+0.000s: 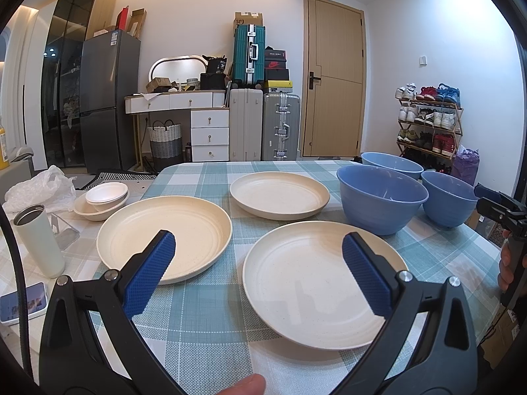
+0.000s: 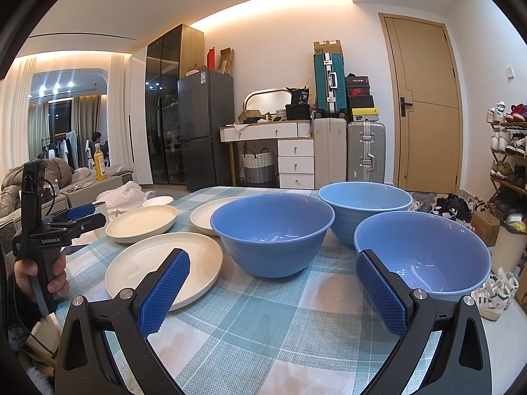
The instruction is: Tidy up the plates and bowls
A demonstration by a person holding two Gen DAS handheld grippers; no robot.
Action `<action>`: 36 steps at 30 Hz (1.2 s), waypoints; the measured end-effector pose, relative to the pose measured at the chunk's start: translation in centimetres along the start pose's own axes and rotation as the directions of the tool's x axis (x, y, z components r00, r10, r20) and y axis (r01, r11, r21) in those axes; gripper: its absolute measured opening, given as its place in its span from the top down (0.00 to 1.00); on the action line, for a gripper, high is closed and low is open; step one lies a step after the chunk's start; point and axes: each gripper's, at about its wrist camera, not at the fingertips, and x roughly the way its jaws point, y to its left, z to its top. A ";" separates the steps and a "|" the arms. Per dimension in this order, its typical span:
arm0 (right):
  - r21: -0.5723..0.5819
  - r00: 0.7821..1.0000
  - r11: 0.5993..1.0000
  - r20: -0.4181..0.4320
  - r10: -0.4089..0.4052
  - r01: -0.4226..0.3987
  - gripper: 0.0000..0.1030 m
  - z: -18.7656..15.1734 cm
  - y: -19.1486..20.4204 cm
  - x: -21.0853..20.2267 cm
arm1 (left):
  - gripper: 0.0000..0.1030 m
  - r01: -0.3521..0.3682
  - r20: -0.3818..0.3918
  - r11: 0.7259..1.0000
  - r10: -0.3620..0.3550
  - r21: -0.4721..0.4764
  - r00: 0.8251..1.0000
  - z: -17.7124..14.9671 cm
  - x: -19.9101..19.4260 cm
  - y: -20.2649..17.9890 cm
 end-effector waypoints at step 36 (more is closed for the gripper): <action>-0.021 0.993 0.999 -0.118 0.023 -0.026 0.00 4.7 3.3 1.8 | 0.02 -0.032 -0.053 0.996 0.028 -0.077 0.998 2.4 -1.4 2.1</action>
